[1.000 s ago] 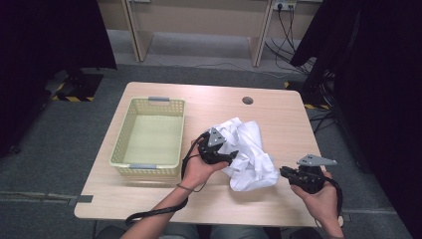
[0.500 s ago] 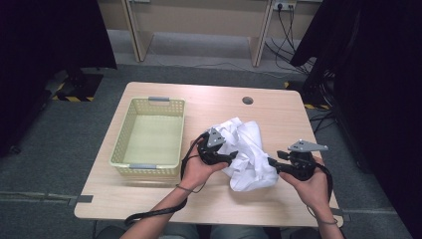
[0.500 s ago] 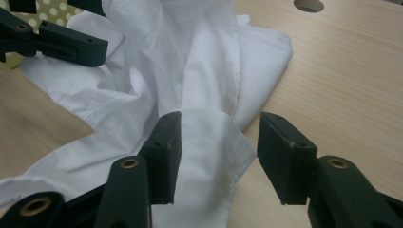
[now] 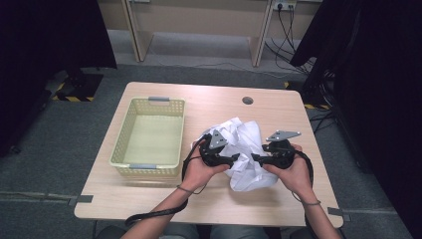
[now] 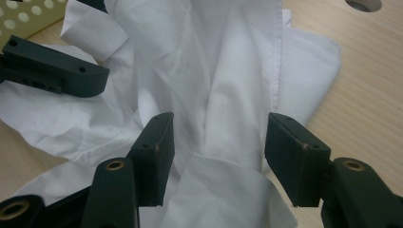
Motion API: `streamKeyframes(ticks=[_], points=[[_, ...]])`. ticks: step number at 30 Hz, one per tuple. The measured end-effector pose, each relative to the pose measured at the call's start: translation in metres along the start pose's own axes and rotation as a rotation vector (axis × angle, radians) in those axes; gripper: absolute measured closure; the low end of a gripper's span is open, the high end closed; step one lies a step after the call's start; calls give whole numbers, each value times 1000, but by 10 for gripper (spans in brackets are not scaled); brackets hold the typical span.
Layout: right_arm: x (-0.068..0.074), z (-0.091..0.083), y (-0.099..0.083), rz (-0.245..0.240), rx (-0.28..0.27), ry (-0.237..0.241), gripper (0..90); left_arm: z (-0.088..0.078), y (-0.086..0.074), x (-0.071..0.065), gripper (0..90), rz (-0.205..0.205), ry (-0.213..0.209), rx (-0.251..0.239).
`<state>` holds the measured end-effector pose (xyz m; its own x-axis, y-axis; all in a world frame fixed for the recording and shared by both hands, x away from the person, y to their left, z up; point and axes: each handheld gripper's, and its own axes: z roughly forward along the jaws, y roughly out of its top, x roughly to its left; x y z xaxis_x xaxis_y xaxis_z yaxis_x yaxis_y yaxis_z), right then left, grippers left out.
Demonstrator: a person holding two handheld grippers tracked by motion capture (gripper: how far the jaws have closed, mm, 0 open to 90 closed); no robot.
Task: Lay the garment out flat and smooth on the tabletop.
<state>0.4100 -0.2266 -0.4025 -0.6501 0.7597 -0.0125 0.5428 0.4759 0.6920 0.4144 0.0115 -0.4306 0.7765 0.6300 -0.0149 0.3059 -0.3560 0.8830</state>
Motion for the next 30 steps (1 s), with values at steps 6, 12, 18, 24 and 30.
streamKeyframes(ticks=[6,12,18,24,30], points=[[3,10,5,-20,17,23,421,1,0,-1,297,5,-6,10],[-1,24,7,-25,53,33,727,5,1,-4,300,11,-16,21],[-3,19,3,-19,29,7,875,8,0,-7,300,20,-22,31],[-17,-3,-11,57,-6,-37,877,8,0,-10,301,32,-19,43],[-28,-28,-32,113,-40,-92,877,11,-2,-12,302,38,-26,57]])
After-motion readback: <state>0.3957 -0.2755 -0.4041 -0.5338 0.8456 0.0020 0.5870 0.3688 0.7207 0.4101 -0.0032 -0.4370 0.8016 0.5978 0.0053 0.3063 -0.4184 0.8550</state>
